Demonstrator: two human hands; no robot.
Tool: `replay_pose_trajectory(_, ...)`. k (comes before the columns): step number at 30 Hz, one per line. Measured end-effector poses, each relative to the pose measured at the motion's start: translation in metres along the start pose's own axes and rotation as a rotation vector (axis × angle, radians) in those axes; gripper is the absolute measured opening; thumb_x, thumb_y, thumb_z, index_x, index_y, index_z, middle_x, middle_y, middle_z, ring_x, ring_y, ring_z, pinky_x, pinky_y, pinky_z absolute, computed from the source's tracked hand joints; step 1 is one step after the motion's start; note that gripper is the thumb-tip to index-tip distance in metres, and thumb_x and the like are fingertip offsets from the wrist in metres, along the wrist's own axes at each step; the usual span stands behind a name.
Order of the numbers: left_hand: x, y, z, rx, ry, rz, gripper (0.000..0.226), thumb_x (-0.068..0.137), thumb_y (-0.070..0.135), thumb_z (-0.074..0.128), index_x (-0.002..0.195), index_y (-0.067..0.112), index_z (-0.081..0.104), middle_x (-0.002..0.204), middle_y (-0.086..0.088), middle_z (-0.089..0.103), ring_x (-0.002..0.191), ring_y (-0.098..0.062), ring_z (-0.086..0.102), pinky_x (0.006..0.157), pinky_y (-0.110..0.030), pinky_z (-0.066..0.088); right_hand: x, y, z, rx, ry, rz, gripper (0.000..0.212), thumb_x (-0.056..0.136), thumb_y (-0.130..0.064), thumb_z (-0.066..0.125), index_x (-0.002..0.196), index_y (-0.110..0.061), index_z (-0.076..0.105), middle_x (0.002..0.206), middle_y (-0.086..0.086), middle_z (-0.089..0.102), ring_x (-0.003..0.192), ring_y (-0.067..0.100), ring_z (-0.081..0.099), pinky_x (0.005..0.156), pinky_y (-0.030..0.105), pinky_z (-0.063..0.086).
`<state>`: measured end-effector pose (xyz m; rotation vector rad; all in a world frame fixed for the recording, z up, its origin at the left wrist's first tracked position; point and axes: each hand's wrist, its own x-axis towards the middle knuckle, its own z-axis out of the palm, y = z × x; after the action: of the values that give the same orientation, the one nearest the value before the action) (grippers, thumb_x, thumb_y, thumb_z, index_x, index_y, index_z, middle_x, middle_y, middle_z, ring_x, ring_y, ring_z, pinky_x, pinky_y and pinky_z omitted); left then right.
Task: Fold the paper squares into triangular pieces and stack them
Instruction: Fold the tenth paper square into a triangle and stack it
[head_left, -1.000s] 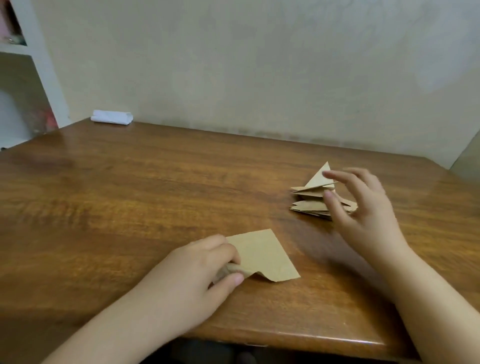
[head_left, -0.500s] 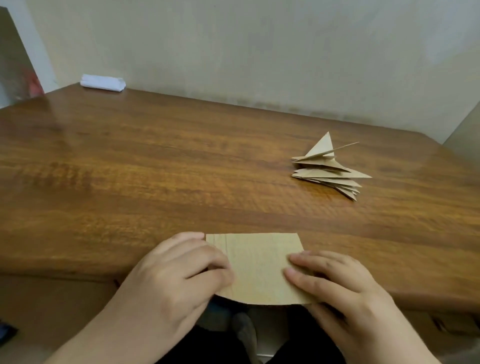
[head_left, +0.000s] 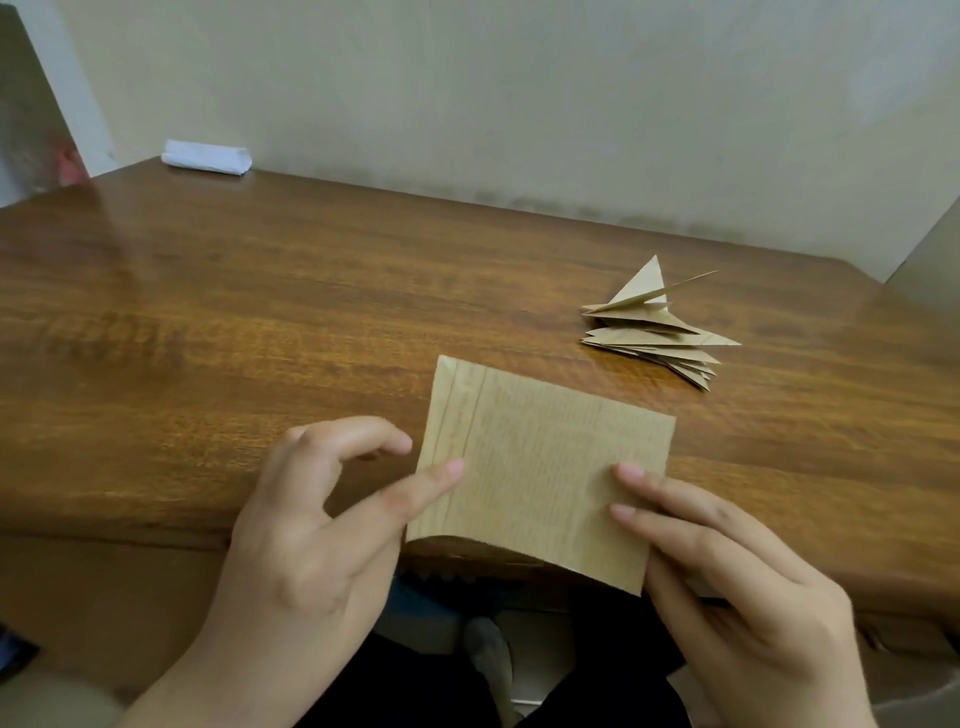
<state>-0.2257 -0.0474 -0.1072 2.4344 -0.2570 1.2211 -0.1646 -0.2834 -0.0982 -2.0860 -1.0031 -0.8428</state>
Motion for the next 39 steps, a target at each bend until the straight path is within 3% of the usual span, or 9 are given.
replay_pose_trajectory(4,0.001,0.008,0.003,-0.015,0.062,-0.086,0.043,0.083,0.002,0.046,0.118,0.020,0.063,0.116,-0.006,0.049,0.107,-0.021,0.048,0.098,-0.025,0.036,-0.005,-0.005,0.009,-0.021,0.060,0.047,0.020,0.085,-0.018,0.059,0.101,-0.015,0.071,0.120,-0.003,0.063,0.114,0.001,0.058,0.096,0.017,0.045)
replay_pose_trajectory(9,-0.006,0.027,0.017,0.022,0.025,0.157,0.028,0.081,0.018,0.064,0.109,0.021,0.061,0.110,0.002,0.054,0.098,-0.019,0.053,0.090,-0.045,0.042,-0.013,-0.018,0.023,-0.038,0.144,0.116,0.022,0.085,-0.018,0.059,0.102,-0.013,0.072,0.118,-0.004,0.065,0.113,0.000,0.059,0.096,0.015,0.045)
replay_pose_trajectory(14,-0.005,0.035,0.031,0.059,0.062,0.125,0.024,0.084,0.007,0.055,0.103,0.021,0.059,0.107,0.003,0.055,0.096,-0.018,0.053,0.094,-0.042,0.039,-0.017,-0.028,0.029,0.084,0.225,0.176,0.015,0.083,-0.015,0.063,0.093,-0.012,0.073,0.110,-0.002,0.069,0.105,0.005,0.065,0.092,0.018,0.047)
replay_pose_trajectory(19,0.003,0.020,0.023,-0.100,0.020,-0.099,0.015,0.076,0.010,0.058,0.079,0.018,0.071,0.100,0.008,0.067,0.099,-0.012,0.058,0.092,-0.043,0.041,-0.008,-0.025,0.014,0.278,0.289,0.342,0.010,0.080,-0.025,0.063,0.080,-0.021,0.072,0.090,-0.011,0.073,0.085,0.005,0.069,0.080,0.013,0.047)
replay_pose_trajectory(23,0.020,0.031,0.005,-0.613,-0.038,-0.617,0.011,0.069,0.040,0.076,0.074,0.033,0.069,0.078,0.012,0.072,0.076,-0.003,0.067,0.069,-0.019,0.052,0.017,-0.024,0.000,0.435,0.382,0.700,0.008,0.071,-0.040,0.080,0.068,-0.038,0.073,0.052,-0.008,0.064,0.039,0.001,0.052,0.045,0.008,0.041)
replay_pose_trajectory(27,0.033,0.035,0.002,-0.896,-0.056,-0.900,0.013,0.058,0.027,0.071,0.070,0.022,0.070,0.066,-0.007,0.071,0.054,-0.013,0.064,0.048,-0.021,0.048,0.044,-0.019,-0.015,0.481,0.164,0.873,0.010,0.062,-0.032,0.072,0.069,-0.040,0.073,0.055,-0.011,0.067,0.045,-0.007,0.052,0.045,0.005,0.039)
replay_pose_trajectory(32,0.034,0.032,0.006,-0.934,-0.097,-1.041,0.007,0.079,0.006,0.065,0.072,0.007,0.064,0.064,-0.015,0.069,0.048,-0.018,0.060,0.044,-0.024,0.048,0.051,-0.002,-0.013,0.338,0.061,0.724,0.018,0.074,-0.039,0.067,0.091,-0.038,0.073,0.084,-0.020,0.070,0.072,0.000,0.063,0.056,0.015,0.048)
replay_pose_trajectory(35,0.032,0.032,0.008,-0.909,-0.013,-1.083,0.006,0.084,0.003,0.061,0.078,0.002,0.060,0.064,-0.014,0.070,0.048,-0.016,0.063,0.043,-0.021,0.048,0.043,-0.002,-0.014,0.129,0.082,0.439,0.026,0.087,-0.038,0.061,0.113,-0.038,0.062,0.102,-0.019,0.065,0.090,0.009,0.058,0.077,0.015,0.045)
replay_pose_trajectory(39,0.034,0.032,0.008,-0.921,0.072,-1.131,0.007,0.084,0.004,0.062,0.079,0.004,0.058,0.065,-0.011,0.071,0.049,-0.015,0.065,0.043,-0.018,0.049,0.022,-0.010,-0.005,-0.057,-0.033,0.087,0.039,0.077,-0.024,0.056,0.114,-0.035,0.060,0.117,-0.012,0.055,0.113,0.016,0.047,0.098,0.029,0.036)
